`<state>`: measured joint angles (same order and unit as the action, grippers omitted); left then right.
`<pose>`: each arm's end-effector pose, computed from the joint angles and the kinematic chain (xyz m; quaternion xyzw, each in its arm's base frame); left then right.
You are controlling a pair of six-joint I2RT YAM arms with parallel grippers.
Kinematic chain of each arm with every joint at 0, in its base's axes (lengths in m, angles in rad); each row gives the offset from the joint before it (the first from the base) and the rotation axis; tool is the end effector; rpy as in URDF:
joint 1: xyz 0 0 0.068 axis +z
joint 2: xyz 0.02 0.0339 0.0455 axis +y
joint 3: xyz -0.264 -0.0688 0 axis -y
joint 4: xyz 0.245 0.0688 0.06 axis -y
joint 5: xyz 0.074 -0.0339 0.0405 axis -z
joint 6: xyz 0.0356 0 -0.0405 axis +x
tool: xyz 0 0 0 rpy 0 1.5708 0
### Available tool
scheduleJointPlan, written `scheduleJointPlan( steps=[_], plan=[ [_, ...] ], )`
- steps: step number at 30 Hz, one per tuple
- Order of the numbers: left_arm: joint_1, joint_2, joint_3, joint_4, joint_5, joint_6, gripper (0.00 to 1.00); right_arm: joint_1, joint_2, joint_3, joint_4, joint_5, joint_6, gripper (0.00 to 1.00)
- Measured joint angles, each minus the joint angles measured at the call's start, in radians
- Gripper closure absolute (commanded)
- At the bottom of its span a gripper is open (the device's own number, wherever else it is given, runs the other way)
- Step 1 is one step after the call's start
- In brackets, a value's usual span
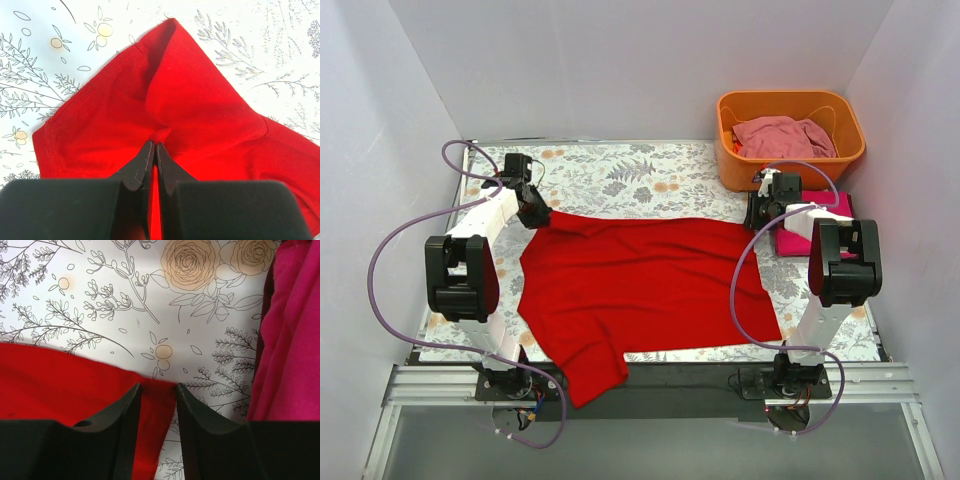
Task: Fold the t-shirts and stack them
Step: Flatten the tshirt out
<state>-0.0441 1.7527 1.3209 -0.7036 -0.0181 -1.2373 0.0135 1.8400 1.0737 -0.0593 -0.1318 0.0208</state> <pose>0.3613 -0.0153 0.2257 -0.5502 0.8066 -0.1220 0.1784 0.3824 0.0098 0.1610 -0.0206 0.9294 0.0676 0.3621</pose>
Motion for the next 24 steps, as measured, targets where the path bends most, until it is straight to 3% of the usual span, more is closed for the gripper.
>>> scheduleJointPlan(
  steps=[9,12,16,24],
  plan=[
    [0.0,0.0,0.002,0.0,0.0,0.0,1.0,0.0,0.001,0.0,-0.004,-0.001,-0.034,0.71],
    [0.0,0.0,0.002,0.0,0.0,0.0,1.0,0.004,0.001,0.0,-0.008,0.007,-0.048,0.78],
    [0.0,0.009,0.008,0.0,-0.002,0.0,1.0,0.011,0.007,0.011,-0.022,0.013,-0.055,0.97],
    [0.001,0.117,0.253,-0.05,-0.018,-0.005,1.0,0.015,0.034,0.143,-0.123,0.021,-0.051,0.99]
  ],
)
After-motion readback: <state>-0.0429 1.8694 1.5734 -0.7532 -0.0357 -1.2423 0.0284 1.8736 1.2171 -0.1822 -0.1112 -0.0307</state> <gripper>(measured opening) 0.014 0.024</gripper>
